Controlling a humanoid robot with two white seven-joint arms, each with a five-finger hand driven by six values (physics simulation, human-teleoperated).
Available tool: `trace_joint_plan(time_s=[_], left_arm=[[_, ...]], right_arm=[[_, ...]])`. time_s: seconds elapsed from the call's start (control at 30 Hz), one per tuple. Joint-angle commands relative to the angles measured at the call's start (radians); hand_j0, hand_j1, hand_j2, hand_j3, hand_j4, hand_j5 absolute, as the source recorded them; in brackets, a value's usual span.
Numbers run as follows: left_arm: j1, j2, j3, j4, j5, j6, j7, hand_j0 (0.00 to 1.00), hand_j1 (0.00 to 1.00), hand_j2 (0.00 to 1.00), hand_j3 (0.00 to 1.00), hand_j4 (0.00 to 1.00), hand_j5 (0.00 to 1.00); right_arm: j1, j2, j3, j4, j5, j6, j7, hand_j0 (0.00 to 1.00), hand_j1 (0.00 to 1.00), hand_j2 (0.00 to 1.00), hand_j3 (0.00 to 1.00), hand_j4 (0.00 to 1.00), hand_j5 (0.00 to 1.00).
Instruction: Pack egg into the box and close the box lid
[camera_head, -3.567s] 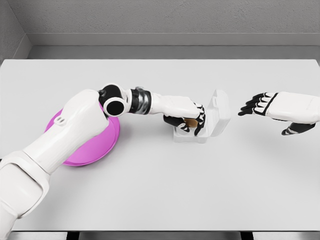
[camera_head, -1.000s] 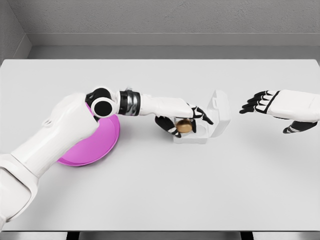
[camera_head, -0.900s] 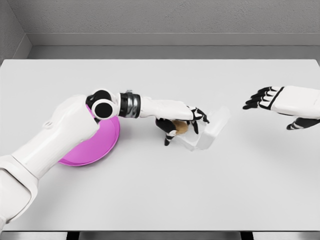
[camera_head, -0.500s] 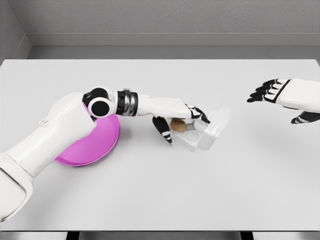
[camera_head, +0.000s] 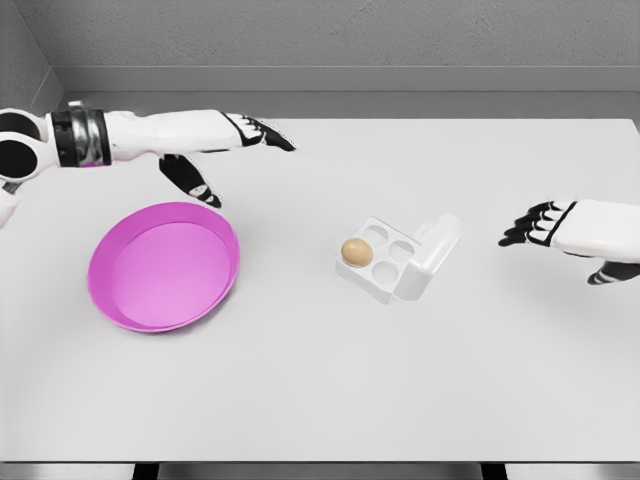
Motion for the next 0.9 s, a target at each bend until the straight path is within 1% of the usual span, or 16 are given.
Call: trace_joint_plan(time_s=[0.0, 0.03, 0.13, 0.2, 0.3, 0.37, 0.47, 0.6, 0.73, 0.87], left_arm=[[0.005, 0.099, 0.034, -0.013, 0.015, 0.003, 0.000, 1.00, 1.00, 1.00, 1.00, 1.00, 1.00], [0.011, 0.100, 0.034, -0.015, 0.013, 0.003, 0.000, 1.00, 1.00, 1.00, 1.00, 1.00, 1.00], [0.012, 0.119, 0.035, -0.010, 0.013, 0.003, 0.000, 1.00, 1.00, 1.00, 1.00, 1.00, 1.00], [0.012, 0.131, 0.037, -0.010, 0.015, 0.003, 0.000, 1.00, 1.00, 1.00, 1.00, 1.00, 1.00], [0.020, 0.128, 0.034, -0.021, 0.017, 0.003, 0.000, 1.00, 1.00, 1.00, 1.00, 1.00, 1.00], [0.023, 0.128, 0.034, -0.044, 0.017, 0.003, 0.000, 1.00, 1.00, 1.00, 1.00, 1.00, 1.00], [0.034, 0.130, 0.034, -0.050, 0.015, 0.003, 0.000, 1.00, 1.00, 1.00, 1.00, 1.00, 1.00], [0.034, 0.128, 0.034, -0.061, 0.015, 0.003, 0.000, 1.00, 1.00, 1.00, 1.00, 1.00, 1.00], [0.035, 0.128, 0.032, -0.072, 0.015, 0.003, 0.000, 1.00, 1.00, 1.00, 1.00, 1.00, 1.00], [0.035, 0.122, 0.027, -0.073, 0.013, 0.003, 0.000, 1.00, 1.00, 1.00, 1.00, 1.00, 1.00]], right_arm=[[0.002, -0.003, 0.000, 0.000, 0.017, 0.003, 0.000, 1.00, 1.00, 1.00, 1.00, 1.00, 1.00], [0.012, -0.002, 0.000, 0.000, 0.023, 0.003, 0.000, 1.00, 1.00, 1.00, 1.00, 1.00, 1.00], [0.014, 0.004, 0.014, -0.002, 0.046, 0.003, 0.000, 1.00, 1.00, 1.00, 1.00, 1.00, 1.00], [0.015, 0.029, 0.042, -0.002, 0.069, 0.003, 0.000, 1.00, 1.00, 1.00, 1.00, 1.00, 1.00], [0.014, 0.038, 0.078, -0.002, 0.085, 0.003, 0.000, 1.00, 1.00, 1.00, 1.00, 1.00, 1.00], [0.012, 0.046, 0.097, -0.011, 0.100, 0.003, 0.000, 1.00, 1.00, 1.00, 1.00, 1.00, 1.00], [0.011, 0.047, 0.098, -0.014, 0.100, 0.003, 0.000, 1.00, 1.00, 1.00, 1.00, 1.00, 1.00], [0.008, 0.101, 0.106, -0.014, 0.126, 0.003, 0.000, 1.00, 1.00, 1.00, 1.00, 1.00, 1.00], [0.003, 0.119, 0.106, -0.014, 0.126, 0.003, 0.000, 1.00, 1.00, 1.00, 1.00, 1.00, 1.00], [0.000, 0.153, 0.106, -0.014, 0.126, 0.003, 0.000, 1.00, 1.00, 1.00, 1.00, 1.00, 1.00]])
